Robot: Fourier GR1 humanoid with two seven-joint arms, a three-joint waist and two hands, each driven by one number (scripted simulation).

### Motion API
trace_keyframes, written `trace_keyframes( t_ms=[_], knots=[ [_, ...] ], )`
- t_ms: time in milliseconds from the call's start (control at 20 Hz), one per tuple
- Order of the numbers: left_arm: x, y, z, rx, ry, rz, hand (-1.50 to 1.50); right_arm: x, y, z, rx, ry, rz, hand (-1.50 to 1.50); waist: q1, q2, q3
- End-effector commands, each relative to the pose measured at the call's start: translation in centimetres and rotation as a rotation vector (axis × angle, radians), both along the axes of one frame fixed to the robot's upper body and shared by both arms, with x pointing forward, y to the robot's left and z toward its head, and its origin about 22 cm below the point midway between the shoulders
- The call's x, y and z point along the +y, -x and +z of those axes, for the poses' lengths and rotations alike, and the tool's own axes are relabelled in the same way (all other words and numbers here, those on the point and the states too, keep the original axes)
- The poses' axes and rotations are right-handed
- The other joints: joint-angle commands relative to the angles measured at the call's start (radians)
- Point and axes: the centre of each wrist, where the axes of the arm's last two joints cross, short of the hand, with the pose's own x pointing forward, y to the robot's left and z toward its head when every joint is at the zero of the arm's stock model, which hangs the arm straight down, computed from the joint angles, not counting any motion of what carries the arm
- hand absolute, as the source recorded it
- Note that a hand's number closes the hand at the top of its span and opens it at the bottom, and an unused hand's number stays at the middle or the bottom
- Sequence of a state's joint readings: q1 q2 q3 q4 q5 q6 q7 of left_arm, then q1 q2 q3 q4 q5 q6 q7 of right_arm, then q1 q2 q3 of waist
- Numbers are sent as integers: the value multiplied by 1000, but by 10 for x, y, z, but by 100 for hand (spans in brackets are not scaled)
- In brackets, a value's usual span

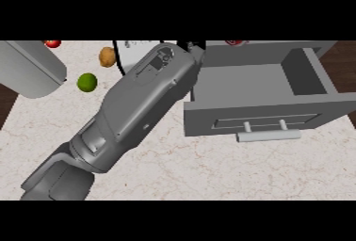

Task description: Pick up the can, place it into the drawer and close the drawer

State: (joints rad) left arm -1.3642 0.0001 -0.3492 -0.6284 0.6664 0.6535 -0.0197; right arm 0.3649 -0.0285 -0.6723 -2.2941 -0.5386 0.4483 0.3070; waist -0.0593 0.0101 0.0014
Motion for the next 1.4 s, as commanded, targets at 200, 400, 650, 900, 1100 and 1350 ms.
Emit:
trace_keyframes(
  t_ms=[200,400,650,900,1100,1350],
  knots=[
    [-6,-2,-13,41,-26,44,150,2,-11,2,-21,-4,26,-150,-28,9,1],
    [-14,5,-19,31,-90,49,150,12,-8,12,-23,0,0,-150,-21,4,0],
    [-2,-1,-45,62,-110,117,-150,5,-6,6,-19,-6,51,-150,-49,12,1],
    [-3,-6,-34,57,-110,135,-150,7,-3,-1,-4,-3,23,-150,-38,11,1],
    [-9,1,-38,48,-113,139,-150,8,-19,12,-10,13,31,-150,-35,11,0],
    [-10,-4,-28,43,-93,169,-150,6,-16,6,-5,4,48,-150,-52,14,1]
  ],
)
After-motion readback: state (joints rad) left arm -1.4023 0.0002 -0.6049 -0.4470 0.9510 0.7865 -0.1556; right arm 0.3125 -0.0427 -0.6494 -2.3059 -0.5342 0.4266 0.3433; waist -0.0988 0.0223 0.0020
